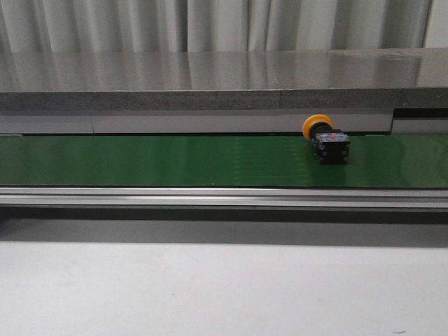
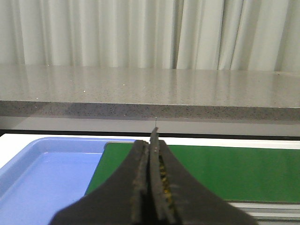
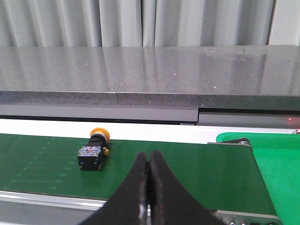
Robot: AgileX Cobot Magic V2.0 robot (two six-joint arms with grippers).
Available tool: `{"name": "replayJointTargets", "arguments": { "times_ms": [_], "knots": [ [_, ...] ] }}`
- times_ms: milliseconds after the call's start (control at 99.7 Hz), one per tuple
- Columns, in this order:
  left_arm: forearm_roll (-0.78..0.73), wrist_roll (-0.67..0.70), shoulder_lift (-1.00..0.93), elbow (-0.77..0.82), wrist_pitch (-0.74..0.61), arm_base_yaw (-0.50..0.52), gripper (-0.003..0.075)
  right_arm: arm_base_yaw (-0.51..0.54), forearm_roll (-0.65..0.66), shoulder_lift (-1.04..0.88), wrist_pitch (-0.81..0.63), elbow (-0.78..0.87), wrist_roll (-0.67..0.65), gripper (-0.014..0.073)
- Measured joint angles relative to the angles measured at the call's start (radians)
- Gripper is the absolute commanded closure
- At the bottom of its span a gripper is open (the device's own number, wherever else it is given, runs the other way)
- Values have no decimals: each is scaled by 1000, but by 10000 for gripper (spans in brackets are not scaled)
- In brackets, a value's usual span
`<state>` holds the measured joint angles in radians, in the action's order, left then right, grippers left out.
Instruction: Move button from right to left
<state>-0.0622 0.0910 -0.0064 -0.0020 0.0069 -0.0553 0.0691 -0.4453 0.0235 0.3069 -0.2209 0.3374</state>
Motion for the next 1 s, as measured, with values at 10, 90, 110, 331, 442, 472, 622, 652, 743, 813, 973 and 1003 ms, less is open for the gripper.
{"name": "replayJointTargets", "arguments": {
  "times_ms": [10,90,110,331,442,472,622,652,743,813,973,1003],
  "knots": [
    [0,0,0,0,0,0,741,0,0,0,-3,4,0,659],
    [0,0,0,0,0,0,741,0,0,0,-38,17,0,659],
    [0,0,0,0,0,0,741,0,0,0,-46,23,0,659],
    [0,0,0,0,0,0,740,0,0,0,-77,48,0,659],
    [0,0,0,0,-7,0,740,0,0,0,-81,49,0,659],
    [0,0,0,0,-7,0,740,0,0,0,-81,49,0,659],
    [0,0,0,0,-7,0,740,0,0,0,-81,49,8,659],
    [0,0,0,0,-7,0,740,0,0,0,-82,49,8,659],
    [0,0,0,0,-7,0,740,0,0,0,-84,49,8,659],
    [0,0,0,0,-7,0,740,0,0,0,-85,49,8,659],
    [0,0,0,0,-7,0,740,0,0,0,-87,49,8,659],
    [0,0,0,0,-7,0,740,0,0,0,-87,49,8,659]
  ]
}}
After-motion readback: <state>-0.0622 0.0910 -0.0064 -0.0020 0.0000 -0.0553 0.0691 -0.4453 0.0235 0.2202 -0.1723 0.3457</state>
